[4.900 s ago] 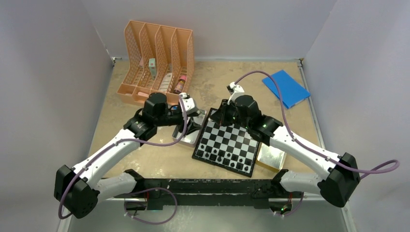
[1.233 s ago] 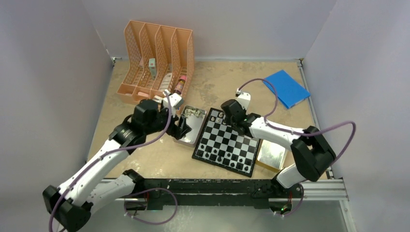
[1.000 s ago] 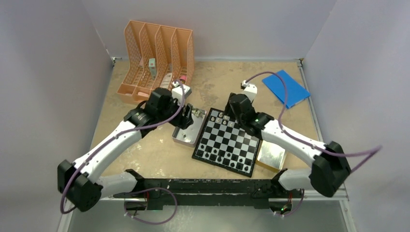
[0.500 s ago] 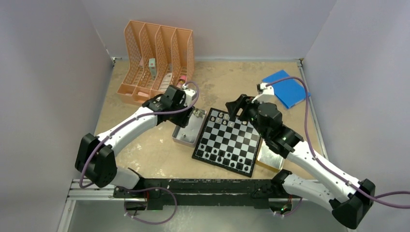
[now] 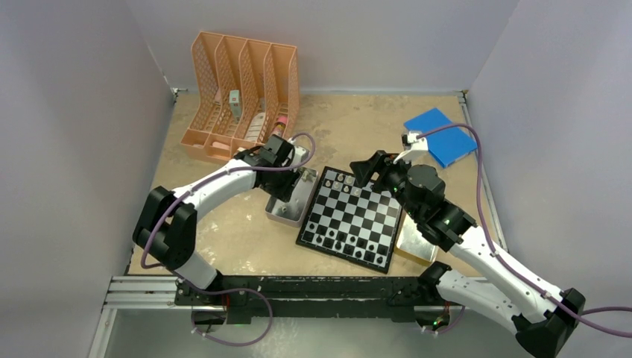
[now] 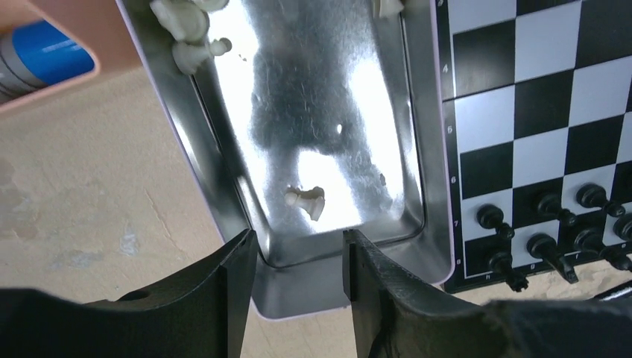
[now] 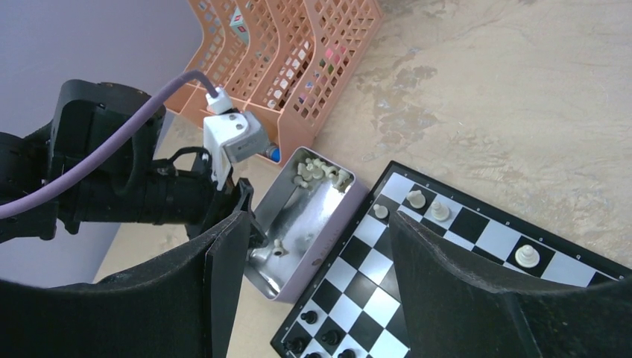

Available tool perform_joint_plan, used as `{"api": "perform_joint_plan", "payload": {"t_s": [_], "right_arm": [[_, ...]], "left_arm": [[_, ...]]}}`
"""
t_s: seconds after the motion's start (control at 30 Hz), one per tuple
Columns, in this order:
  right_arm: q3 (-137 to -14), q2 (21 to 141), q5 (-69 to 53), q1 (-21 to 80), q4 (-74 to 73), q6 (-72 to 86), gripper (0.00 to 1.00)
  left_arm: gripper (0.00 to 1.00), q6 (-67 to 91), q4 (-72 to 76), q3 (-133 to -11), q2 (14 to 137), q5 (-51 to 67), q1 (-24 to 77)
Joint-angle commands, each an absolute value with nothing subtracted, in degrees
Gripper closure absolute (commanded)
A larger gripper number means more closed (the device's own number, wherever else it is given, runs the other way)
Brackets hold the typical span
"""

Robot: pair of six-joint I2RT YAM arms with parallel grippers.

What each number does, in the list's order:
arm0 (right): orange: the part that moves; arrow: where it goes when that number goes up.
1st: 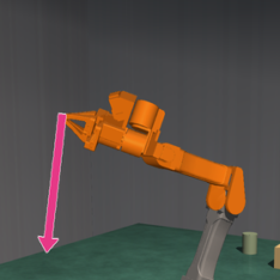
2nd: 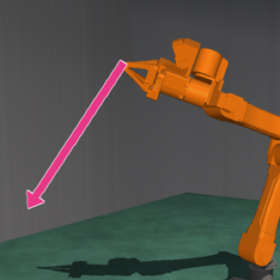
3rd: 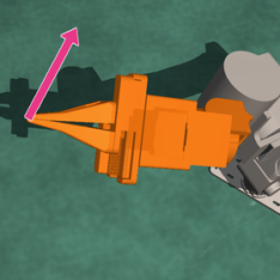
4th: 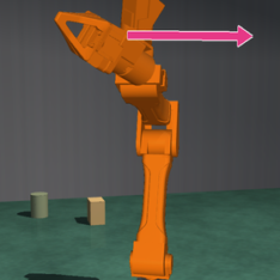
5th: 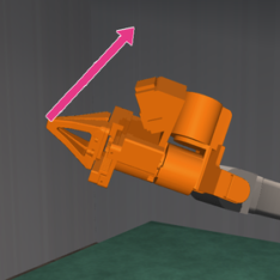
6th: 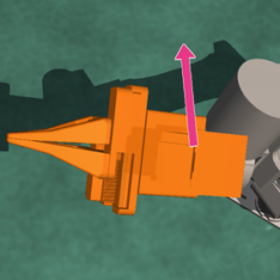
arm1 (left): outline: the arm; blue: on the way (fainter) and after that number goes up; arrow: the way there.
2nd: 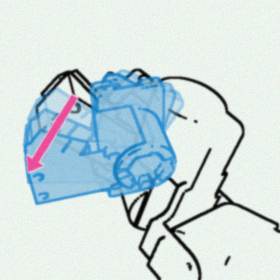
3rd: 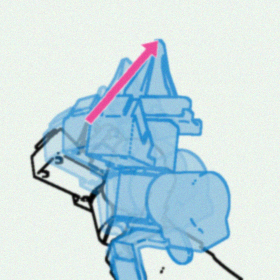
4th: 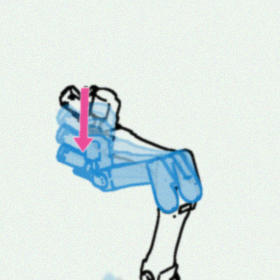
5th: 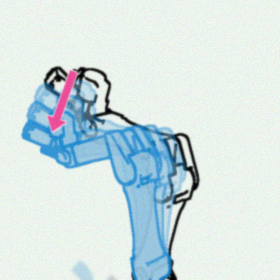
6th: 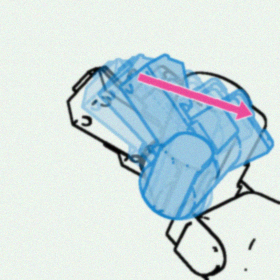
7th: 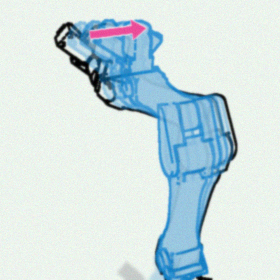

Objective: Set up the chess pieces on the board
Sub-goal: Pick up the chess piece from the storage box.

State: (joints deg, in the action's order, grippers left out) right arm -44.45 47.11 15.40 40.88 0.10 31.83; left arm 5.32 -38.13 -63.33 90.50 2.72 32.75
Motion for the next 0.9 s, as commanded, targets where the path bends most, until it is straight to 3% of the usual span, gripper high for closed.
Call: {"api": "perform_joint_plan", "payload": {"t_s": [0.0,0.27,0.5,0.87], "right_arm": [[-45.4,46.5,15.5,40.9,1.3,29.8,0.29],[-46.6,46.0,17.2,40.9,1.0,29.3,0.29],[-48.8,45.6,20.4,40.9,-1.2,28.5,0.29],[-49.5,43.6,27.7,40.9,-2.9,26.8,0.29]], "left_arm": [[0.56,1.6,-31.0,-66.8,91.2,2.6,32.5],[0.55,-10.0,-37.3,-69.8,95.0,4.1,32.5],[0.52,-11.5,-40.2,-70.8,96.5,10.3,32.5],[0.50,-9.5,-44.9,-72.4,102.7,9.0,32.4]]}}
